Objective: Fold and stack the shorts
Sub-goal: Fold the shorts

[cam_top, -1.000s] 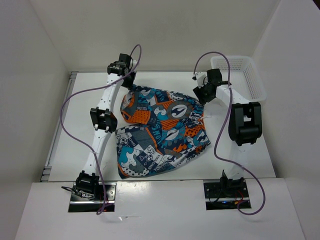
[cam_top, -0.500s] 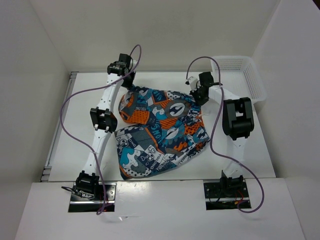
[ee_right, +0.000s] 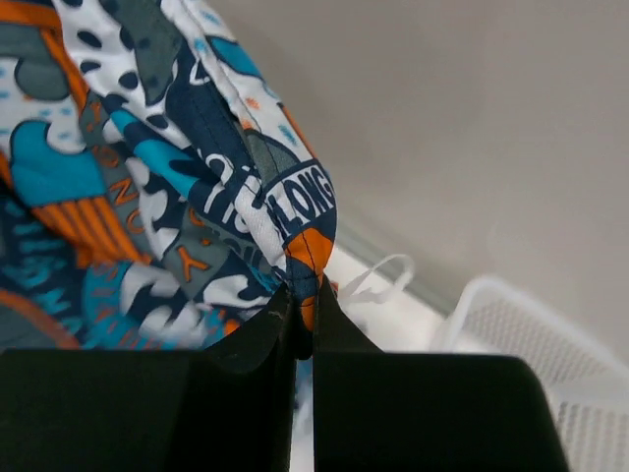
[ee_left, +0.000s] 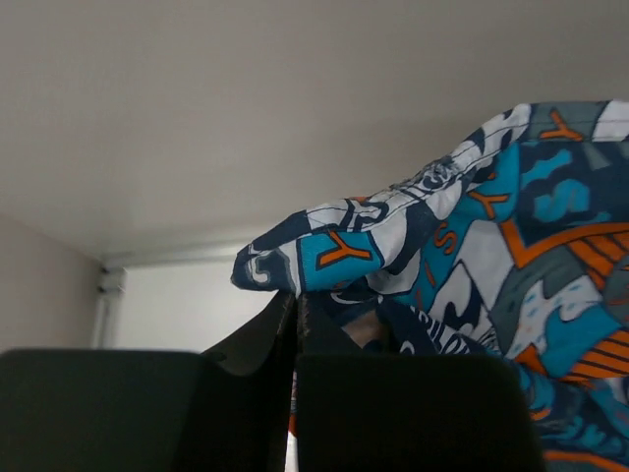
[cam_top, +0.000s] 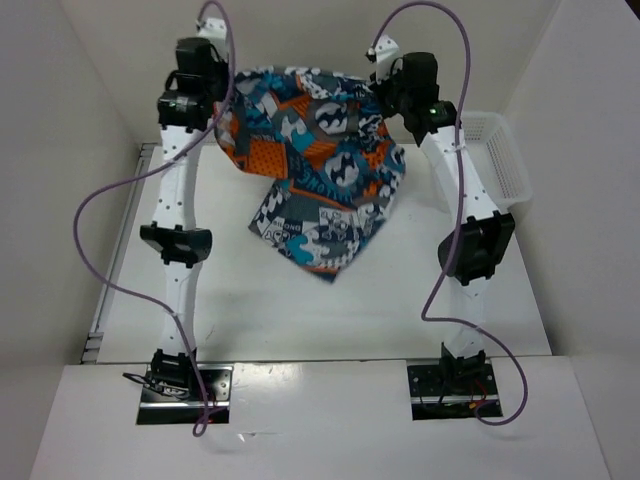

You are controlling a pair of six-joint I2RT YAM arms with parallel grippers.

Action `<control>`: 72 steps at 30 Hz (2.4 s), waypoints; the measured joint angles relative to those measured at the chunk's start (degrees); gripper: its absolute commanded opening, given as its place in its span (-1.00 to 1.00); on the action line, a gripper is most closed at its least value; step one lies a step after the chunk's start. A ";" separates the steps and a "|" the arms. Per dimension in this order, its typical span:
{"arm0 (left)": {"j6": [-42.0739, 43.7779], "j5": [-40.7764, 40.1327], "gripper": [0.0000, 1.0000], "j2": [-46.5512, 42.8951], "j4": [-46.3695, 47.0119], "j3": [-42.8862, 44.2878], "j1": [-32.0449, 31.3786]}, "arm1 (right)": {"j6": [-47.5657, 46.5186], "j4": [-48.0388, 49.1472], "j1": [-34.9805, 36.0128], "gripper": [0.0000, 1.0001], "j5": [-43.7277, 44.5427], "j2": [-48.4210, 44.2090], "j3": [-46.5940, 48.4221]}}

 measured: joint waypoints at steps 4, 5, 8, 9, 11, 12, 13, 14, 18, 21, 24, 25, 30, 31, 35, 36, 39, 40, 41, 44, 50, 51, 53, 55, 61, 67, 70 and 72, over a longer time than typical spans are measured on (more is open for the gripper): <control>0.00 -0.42 -1.00 -11.30 2.19 0.74 0.87 | 1.11 -0.81 3.41 -1.00 0.07 -6.36 2.67; 0.00 -0.42 -1.00 -13.79 2.19 1.05 0.98 | 1.36 -1.16 4.20 -1.00 -0.04 -8.22 2.67; -0.02 -0.42 -1.00 -19.61 1.90 1.81 1.29 | 1.97 -2.43 5.79 -1.00 -0.87 -13.51 2.60; 0.00 -0.42 -1.00 -21.09 1.73 1.92 1.46 | 2.21 -2.84 5.90 -1.00 -1.18 -15.19 2.58; -0.02 -0.44 -1.00 -23.52 1.42 1.95 1.68 | 2.86 -3.82 5.75 -1.00 -2.19 -18.45 2.58; 0.00 -0.44 -1.00 -24.33 1.40 1.95 1.73 | 3.26 -4.17 5.60 -1.00 -3.15 -19.98 2.60; 0.00 -0.44 -1.00 -25.00 1.42 1.92 1.84 | 3.82 -4.63 5.53 -1.00 -4.39 -21.40 2.67; 0.00 -0.46 -1.00 -25.46 1.49 1.92 1.95 | 4.52 -5.20 5.44 -1.00 -5.84 -22.71 2.75; 0.00 -0.44 -1.00 -26.34 2.23 1.90 2.10 | 7.45 -6.67 5.33 -1.00 -12.20 -26.60 3.04; 0.00 -0.13 -1.00 -26.34 2.43 1.84 2.10 | 9.01 -7.43 5.35 -1.00 -14.99 -28.41 3.04; -0.02 0.74 -1.00 -25.86 2.49 1.77 1.46 | 10.34 -7.82 5.33 -1.00 -16.52 -29.77 2.14; -0.02 0.98 -1.00 -25.49 2.67 1.77 1.11 | 10.80 -7.85 5.33 -1.00 -16.59 -30.21 1.36; -0.02 2.25 -1.00 -19.78 4.61 2.05 0.07 | 12.20 -6.84 5.29 -1.00 -14.23 -31.06 -6.08; -0.02 2.49 -1.00 -17.88 5.03 2.08 0.04 | 12.61 -6.71 5.07 -1.00 -13.44 -30.23 -7.26; 0.00 2.84 -1.00 -9.09 5.84 1.88 0.35 | 14.91 -6.01 3.87 -1.00 -10.78 -23.78 -8.92; 0.00 3.08 -1.00 -6.67 5.84 1.77 0.46 | 15.45 -5.97 3.54 -1.00 -10.01 -21.88 -9.22; 0.00 3.48 -1.00 -0.79 5.46 0.92 0.76 | 17.18 -5.70 2.12 -1.00 -8.15 -16.48 -10.10; 0.00 3.61 -1.00 0.74 5.16 0.72 0.81 | 17.68 -5.57 1.55 -1.00 -7.32 -14.78 -10.12; 0.00 3.69 -1.00 2.05 5.11 0.52 0.85 | 17.99 -5.31 0.79 -1.00 -6.38 -13.14 -10.12; 0.00 3.67 -1.00 4.11 5.07 0.09 0.85 | 18.95 -4.52 -1.33 -1.00 -3.23 -9.18 -10.03; -0.02 2.95 -1.00 3.45 8.44 0.00 0.55 | 19.91 -3.85 -3.72 -1.00 -1.20 -5.70 -9.75; -0.02 2.86 -1.00 2.89 8.68 0.00 0.44 | 19.96 -3.85 -3.63 -1.00 -1.95 -5.79 -9.29; 0.00 2.69 -1.00 1.11 8.76 -0.02 0.39 | 19.87 -3.72 -2.97 -1.00 -3.96 -6.47 -8.52; 0.00 2.62 -1.00 -1.99 8.79 -0.07 0.24 | 19.45 -3.91 -1.16 -1.00 -6.05 -8.20 -8.52; 0.00 3.08 -1.00 -16.06 9.51 -0.09 2.82 | 18.95 -4.92 14.23 -1.00 -12.94 -14.45 -5.46; -0.07 3.48 -1.00 -28.06 12.61 1.64 13.44 | 27.08 -2.38 20.46 -1.00 -23.15 -15.58 5.60; -0.07 3.65 -1.00 -31.06 14.60 2.01 15.96 | 31.10 -0.17 18.62 -1.00 -26.18 -15.98 7.98; -0.07 4.66 -1.00 -31.85 15.52 2.03 15.98 | 32.59 0.57 18.08 -1.00 -26.58 -16.09 8.28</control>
